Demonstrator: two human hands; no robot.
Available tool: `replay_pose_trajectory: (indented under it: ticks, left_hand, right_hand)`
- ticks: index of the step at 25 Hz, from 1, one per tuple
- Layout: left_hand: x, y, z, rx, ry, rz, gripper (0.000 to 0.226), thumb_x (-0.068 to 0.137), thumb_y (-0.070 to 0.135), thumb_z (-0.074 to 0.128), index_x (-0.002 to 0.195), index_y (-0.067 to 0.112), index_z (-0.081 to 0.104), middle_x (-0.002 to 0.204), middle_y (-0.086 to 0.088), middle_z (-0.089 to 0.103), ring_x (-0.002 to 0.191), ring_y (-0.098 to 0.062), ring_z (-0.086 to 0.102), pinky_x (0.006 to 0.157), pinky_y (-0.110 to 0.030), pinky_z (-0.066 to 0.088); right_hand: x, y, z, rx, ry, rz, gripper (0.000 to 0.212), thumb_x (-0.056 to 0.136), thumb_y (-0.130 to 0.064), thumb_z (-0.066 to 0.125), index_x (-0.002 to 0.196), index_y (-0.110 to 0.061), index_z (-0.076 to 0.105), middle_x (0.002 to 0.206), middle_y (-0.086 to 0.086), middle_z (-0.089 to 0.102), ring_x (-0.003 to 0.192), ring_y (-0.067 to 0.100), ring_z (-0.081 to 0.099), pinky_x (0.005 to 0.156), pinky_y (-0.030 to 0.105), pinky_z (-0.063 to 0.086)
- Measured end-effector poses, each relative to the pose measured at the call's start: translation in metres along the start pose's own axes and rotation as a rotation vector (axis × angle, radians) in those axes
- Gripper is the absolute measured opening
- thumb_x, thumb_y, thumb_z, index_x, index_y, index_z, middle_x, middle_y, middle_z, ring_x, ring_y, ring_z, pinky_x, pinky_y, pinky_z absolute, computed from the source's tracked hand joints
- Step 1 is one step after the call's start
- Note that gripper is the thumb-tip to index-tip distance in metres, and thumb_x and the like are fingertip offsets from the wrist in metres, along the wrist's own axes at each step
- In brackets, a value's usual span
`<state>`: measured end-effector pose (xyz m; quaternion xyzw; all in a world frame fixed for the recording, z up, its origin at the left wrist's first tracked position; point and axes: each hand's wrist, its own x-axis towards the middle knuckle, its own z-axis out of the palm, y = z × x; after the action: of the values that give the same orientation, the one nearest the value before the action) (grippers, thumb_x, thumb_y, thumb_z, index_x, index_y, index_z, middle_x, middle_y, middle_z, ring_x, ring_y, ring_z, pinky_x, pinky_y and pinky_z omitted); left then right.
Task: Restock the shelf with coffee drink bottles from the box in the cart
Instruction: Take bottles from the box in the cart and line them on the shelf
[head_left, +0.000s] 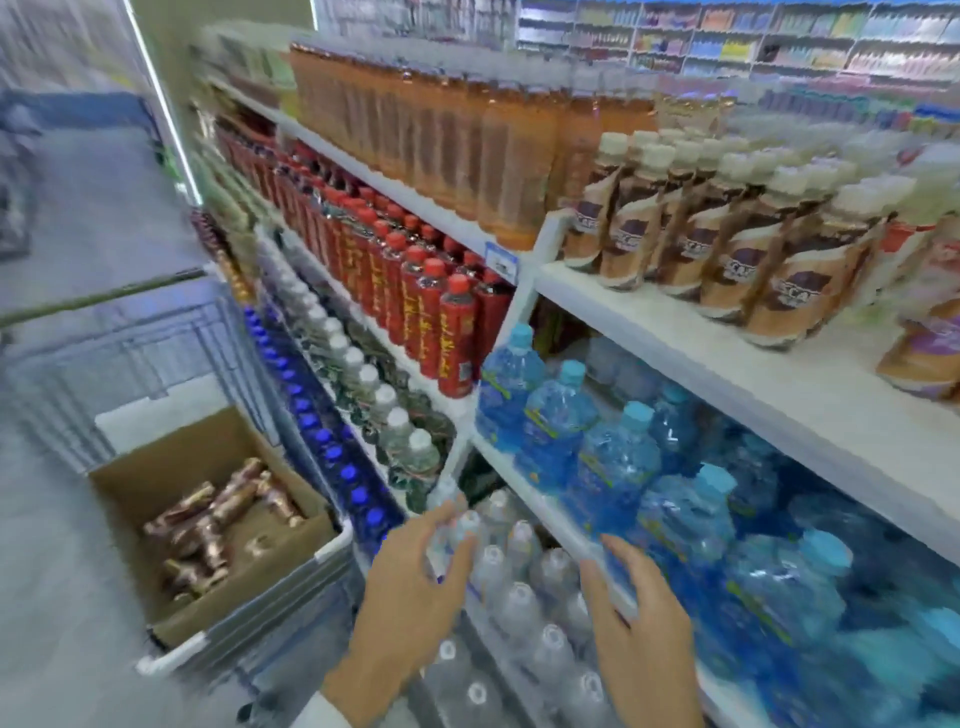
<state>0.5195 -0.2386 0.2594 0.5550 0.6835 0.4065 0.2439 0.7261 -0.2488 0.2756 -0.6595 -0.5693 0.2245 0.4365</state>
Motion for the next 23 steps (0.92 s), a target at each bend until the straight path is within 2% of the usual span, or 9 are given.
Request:
replay_pose_trajectory:
  ticks: [5,7,9,10,12,15,17,20,23]
  left_hand:
    - [0.007,-0.104,-0.071,0.013,0.027,-0.258,0.038,0.093,0.05,0.061,0.127,0.033,0.062,0.123,0.016,0.064,0.118,-0.007,0.058,0.099,-0.027,0.047]
    - [0.007,-0.144,-0.098,0.009,0.076,-0.328,0.034,0.092,0.047,0.065,0.122,0.033,0.064,0.121,0.02,0.064,0.119,-0.005,0.058,0.102,-0.028,0.046]
    - [0.008,-0.178,-0.122,-0.004,0.11,-0.411,0.034,0.091,0.046,0.066,0.122,0.033,0.064,0.121,0.021,0.064,0.119,-0.004,0.057,0.105,-0.028,0.044]
    - [0.009,-0.196,-0.132,0.008,0.11,-0.449,0.036,0.091,0.047,0.066,0.124,0.032,0.064,0.122,0.02,0.063,0.119,-0.004,0.057,0.105,-0.028,0.044]
    - [0.01,-0.226,-0.153,0.026,0.11,-0.522,0.036,0.092,0.047,0.065,0.125,0.033,0.061,0.122,0.019,0.062,0.118,-0.005,0.058,0.101,-0.024,0.044]
    - [0.013,-0.256,-0.179,0.012,0.168,-0.633,0.034,0.091,0.048,0.065,0.122,0.035,0.062,0.119,0.02,0.061,0.111,-0.002,0.056,0.093,-0.019,0.041]
    - [0.019,-0.274,-0.19,0.012,0.199,-0.69,0.032,0.091,0.047,0.066,0.12,0.034,0.064,0.115,0.02,0.064,0.108,-0.004,0.058,0.091,-0.02,0.042]
    - [0.036,-0.297,-0.198,0.017,0.237,-0.769,0.028,0.092,0.045,0.065,0.117,0.033,0.065,0.108,0.016,0.067,0.108,-0.009,0.061,0.09,-0.026,0.045]
    - [0.068,-0.319,-0.201,0.036,0.222,-0.848,0.034,0.094,0.043,0.064,0.123,0.026,0.063,0.113,0.012,0.066,0.109,-0.012,0.062,0.092,-0.026,0.047]
  right_hand:
    - [-0.011,-0.02,0.121,-0.01,-0.182,0.056,0.02,0.085,-0.025,0.075,0.104,-0.018,0.073,0.103,0.003,0.071,0.095,0.005,0.057,0.082,0.001,0.033]
    - [-0.017,-0.027,0.167,0.046,-0.295,0.144,0.014,0.087,-0.022,0.076,0.1,-0.026,0.072,0.109,0.003,0.072,0.102,0.016,0.064,0.089,0.008,0.041]
    - [-0.022,-0.027,0.208,0.04,-0.397,0.199,0.027,0.086,-0.016,0.077,0.098,-0.037,0.067,0.112,0.0,0.069,0.111,0.022,0.063,0.099,0.029,0.045]
    - [-0.026,-0.029,0.227,0.004,-0.445,0.214,0.03,0.086,-0.018,0.077,0.095,-0.043,0.063,0.112,-0.001,0.069,0.111,0.023,0.063,0.099,0.032,0.044]
    - [-0.034,-0.039,0.264,-0.055,-0.534,0.253,0.033,0.084,-0.023,0.078,0.088,-0.051,0.061,0.109,-0.002,0.069,0.107,0.023,0.063,0.095,0.031,0.045]
    - [-0.042,-0.05,0.31,-0.095,-0.615,0.255,0.03,0.078,-0.022,0.084,0.083,-0.046,0.066,0.106,0.005,0.072,0.103,0.026,0.065,0.094,0.032,0.046]
    - [-0.041,-0.056,0.338,-0.13,-0.703,0.223,0.026,0.077,-0.034,0.082,0.088,-0.05,0.064,0.106,-0.001,0.072,0.104,0.021,0.065,0.095,0.031,0.047]
    - [-0.029,-0.071,0.377,-0.149,-0.841,0.303,0.022,0.085,-0.036,0.075,0.102,-0.045,0.064,0.114,-0.01,0.068,0.111,0.015,0.061,0.1,0.032,0.045]
    - [-0.001,-0.077,0.421,-0.199,-0.967,0.254,0.021,0.09,-0.043,0.068,0.11,-0.043,0.061,0.118,-0.014,0.063,0.115,0.011,0.057,0.102,0.033,0.044]
